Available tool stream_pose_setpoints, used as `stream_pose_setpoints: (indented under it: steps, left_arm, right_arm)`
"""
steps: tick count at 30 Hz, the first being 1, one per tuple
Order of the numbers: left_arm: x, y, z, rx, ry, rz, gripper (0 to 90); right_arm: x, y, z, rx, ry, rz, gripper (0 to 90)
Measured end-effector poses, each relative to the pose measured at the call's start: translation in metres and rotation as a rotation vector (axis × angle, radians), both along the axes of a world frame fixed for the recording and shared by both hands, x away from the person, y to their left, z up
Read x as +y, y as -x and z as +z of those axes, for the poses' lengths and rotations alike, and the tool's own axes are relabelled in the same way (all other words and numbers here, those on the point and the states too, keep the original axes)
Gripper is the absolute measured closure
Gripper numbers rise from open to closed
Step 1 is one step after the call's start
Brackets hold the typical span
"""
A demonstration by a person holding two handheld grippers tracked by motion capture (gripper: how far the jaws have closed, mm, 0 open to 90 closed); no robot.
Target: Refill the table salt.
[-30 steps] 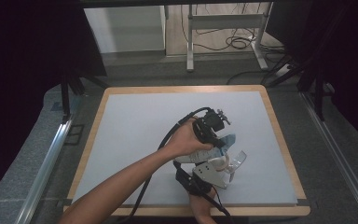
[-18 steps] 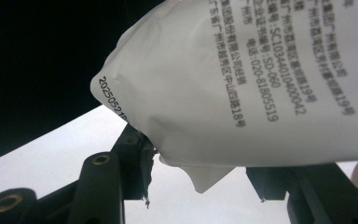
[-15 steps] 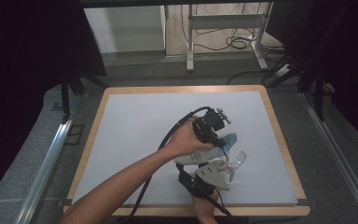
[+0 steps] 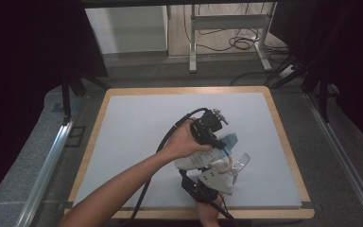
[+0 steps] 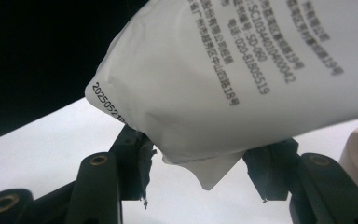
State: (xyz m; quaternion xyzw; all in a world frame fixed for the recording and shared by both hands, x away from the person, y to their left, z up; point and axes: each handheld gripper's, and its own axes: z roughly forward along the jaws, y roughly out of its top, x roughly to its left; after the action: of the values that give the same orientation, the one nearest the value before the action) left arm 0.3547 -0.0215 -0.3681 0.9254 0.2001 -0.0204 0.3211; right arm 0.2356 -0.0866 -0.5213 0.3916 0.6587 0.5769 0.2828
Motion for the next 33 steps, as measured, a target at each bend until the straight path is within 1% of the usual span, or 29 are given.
stream_pose_setpoints:
  steps: [9,14,17,22,26,29,33]
  left_arm:
    - [0.01,0.001,0.002,0.004,0.031,0.011,89.7]
    - [0.015,0.002,0.002,0.004,0.037,0.016,89.7]
    - [0.019,0.002,0.001,0.003,0.042,0.017,89.7]
    - [0.025,0.003,0.001,0.005,0.063,0.028,89.7]
    - [0.03,0.004,0.002,0.0,0.076,0.036,89.7]
    - [0.034,0.005,0.002,-0.004,0.092,0.044,89.7]
    - [0.037,0.006,0.001,-0.011,0.098,0.051,89.8]
  right_arm:
    - [-0.004,0.002,-0.005,0.019,0.021,-0.007,46.6]
    - [-0.004,0.002,-0.007,0.037,0.029,-0.008,46.6]
    - [-0.005,0.001,-0.009,0.037,0.038,-0.011,46.7]
    - [-0.006,0.001,-0.01,0.053,0.041,-0.016,46.7]
    - [-0.006,0.0,-0.011,0.052,0.053,-0.015,46.7]
    - [-0.006,0.0,-0.011,0.061,0.052,-0.016,46.6]
    - [-0.007,-0.001,-0.012,0.069,0.061,-0.017,46.6]
